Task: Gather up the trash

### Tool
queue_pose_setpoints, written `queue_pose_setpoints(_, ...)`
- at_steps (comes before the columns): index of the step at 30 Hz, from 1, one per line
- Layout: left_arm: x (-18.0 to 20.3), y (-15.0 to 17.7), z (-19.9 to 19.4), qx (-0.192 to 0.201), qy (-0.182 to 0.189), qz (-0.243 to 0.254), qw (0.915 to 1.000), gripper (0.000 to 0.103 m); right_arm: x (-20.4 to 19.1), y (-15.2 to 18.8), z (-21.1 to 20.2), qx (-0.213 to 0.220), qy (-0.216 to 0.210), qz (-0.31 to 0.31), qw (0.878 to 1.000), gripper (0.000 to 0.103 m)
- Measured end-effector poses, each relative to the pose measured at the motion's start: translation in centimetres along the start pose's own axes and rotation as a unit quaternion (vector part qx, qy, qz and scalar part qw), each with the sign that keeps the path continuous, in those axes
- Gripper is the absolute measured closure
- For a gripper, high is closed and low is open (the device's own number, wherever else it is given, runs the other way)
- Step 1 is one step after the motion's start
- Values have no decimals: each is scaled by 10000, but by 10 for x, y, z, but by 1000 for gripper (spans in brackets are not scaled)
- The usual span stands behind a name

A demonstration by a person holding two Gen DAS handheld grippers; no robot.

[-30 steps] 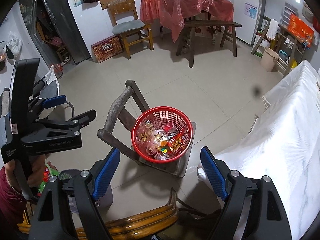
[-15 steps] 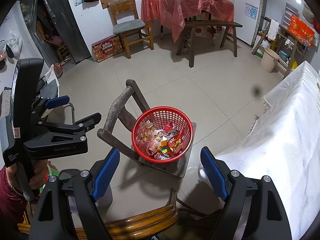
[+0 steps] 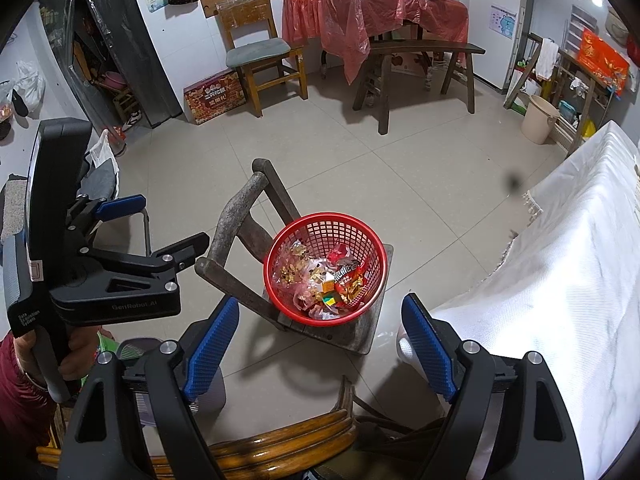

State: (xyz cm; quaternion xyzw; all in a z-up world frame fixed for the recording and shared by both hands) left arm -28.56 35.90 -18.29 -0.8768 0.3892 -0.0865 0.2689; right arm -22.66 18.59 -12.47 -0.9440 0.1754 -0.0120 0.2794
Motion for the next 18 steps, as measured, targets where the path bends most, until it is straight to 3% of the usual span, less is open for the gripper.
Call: queue_pose_setpoints(18, -2, -1, -2, -60, -72, -9, 10000, 7, 0, 0, 0, -1, -2, -1, 10000, 21)
Point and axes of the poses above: each gripper's, at about its wrist camera, not at the fingertips, and z roughly the way its jaws point, x to its right, y to its underside, the point moved 8 cm from there along z, roughly the way its jaws point, and after that the axes turned 1 degree about y, right-handed, at the moved point
